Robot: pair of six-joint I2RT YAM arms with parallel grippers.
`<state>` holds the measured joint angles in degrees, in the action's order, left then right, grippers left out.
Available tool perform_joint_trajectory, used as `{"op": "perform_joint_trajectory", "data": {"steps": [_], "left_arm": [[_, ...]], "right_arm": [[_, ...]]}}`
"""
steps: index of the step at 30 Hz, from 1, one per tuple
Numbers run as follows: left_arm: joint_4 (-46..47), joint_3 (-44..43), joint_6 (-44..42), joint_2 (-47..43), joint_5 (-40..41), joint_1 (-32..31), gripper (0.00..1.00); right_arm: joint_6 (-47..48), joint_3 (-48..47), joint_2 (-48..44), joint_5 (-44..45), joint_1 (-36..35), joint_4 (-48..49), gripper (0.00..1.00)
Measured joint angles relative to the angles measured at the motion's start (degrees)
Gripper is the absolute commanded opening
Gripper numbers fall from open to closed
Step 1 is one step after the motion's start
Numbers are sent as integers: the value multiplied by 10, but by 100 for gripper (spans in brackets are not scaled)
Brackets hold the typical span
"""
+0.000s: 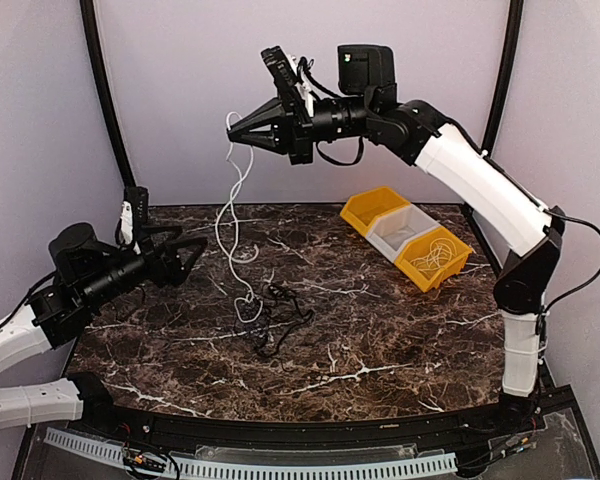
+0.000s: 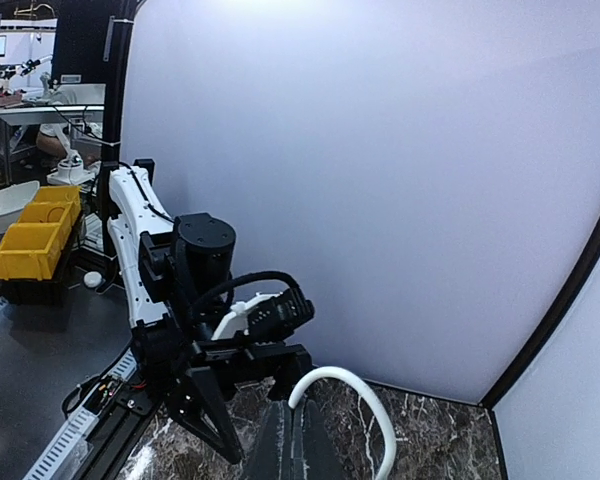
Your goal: Untangle the cables
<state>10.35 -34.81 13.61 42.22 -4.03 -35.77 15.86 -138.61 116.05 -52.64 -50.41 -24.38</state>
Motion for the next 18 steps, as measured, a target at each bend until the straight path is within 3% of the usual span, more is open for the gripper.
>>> {"op": "perform_joint_trajectory", "data": {"steps": [4,8,12,18], "left_arm": [[73,67,26,-5,-62,-22,82],[104,75,20,26,-62,-64,79],[161,76,-1,115,-40,-106,78],[253,80,-14,255,-23,-108,79]], "right_arm": [[0,27,0,7,10,-1,0],[1,34,0,13,11,-1,0],[6,35,0,18,11,-1,0],[26,31,0,24,15,-18,0]]}}
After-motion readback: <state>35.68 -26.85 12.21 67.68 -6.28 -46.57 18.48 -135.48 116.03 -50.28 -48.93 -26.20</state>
